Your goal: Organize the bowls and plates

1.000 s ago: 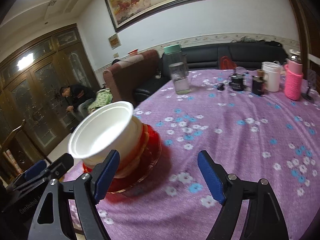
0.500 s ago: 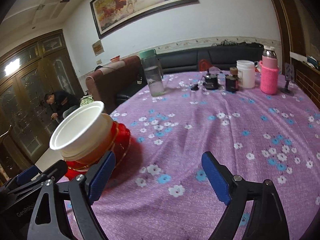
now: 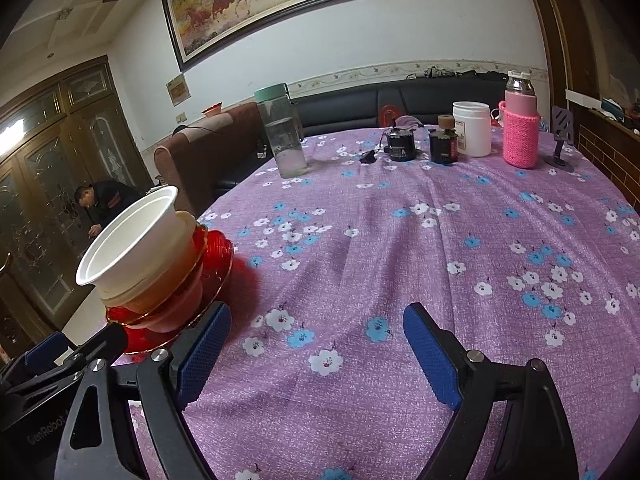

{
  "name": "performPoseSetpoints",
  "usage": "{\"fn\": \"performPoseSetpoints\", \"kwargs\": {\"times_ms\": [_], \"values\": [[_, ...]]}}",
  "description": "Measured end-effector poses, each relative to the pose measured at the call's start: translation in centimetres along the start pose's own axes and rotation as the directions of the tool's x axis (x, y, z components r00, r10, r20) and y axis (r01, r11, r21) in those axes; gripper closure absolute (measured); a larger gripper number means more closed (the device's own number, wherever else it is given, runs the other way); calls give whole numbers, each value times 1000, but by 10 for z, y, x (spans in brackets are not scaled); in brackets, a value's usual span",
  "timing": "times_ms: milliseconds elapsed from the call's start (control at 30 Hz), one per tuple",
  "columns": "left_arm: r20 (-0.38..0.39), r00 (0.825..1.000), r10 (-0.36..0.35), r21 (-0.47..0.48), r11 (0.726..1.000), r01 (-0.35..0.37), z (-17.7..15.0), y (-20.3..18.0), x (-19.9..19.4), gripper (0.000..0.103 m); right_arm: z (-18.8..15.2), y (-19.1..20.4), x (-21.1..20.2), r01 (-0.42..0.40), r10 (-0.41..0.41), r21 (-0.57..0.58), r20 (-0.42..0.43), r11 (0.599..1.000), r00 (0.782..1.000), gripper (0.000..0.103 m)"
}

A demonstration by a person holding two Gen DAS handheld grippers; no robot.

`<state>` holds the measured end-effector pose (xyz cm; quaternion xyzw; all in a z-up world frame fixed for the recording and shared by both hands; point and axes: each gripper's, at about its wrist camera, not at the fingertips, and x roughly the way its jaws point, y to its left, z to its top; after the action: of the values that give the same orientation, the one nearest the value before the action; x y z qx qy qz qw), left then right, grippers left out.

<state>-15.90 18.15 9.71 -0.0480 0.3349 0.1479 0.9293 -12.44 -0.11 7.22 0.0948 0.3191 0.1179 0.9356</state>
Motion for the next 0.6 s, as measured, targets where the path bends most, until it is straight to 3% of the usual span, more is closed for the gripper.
{"fn": "performPoseSetpoints", "kwargs": {"times_ms": [600], "values": [[-52,999,-7,16,1000,7,-9,4,17,6,-10,4,16,29,-30,-23,-55,999,998,12]]}}
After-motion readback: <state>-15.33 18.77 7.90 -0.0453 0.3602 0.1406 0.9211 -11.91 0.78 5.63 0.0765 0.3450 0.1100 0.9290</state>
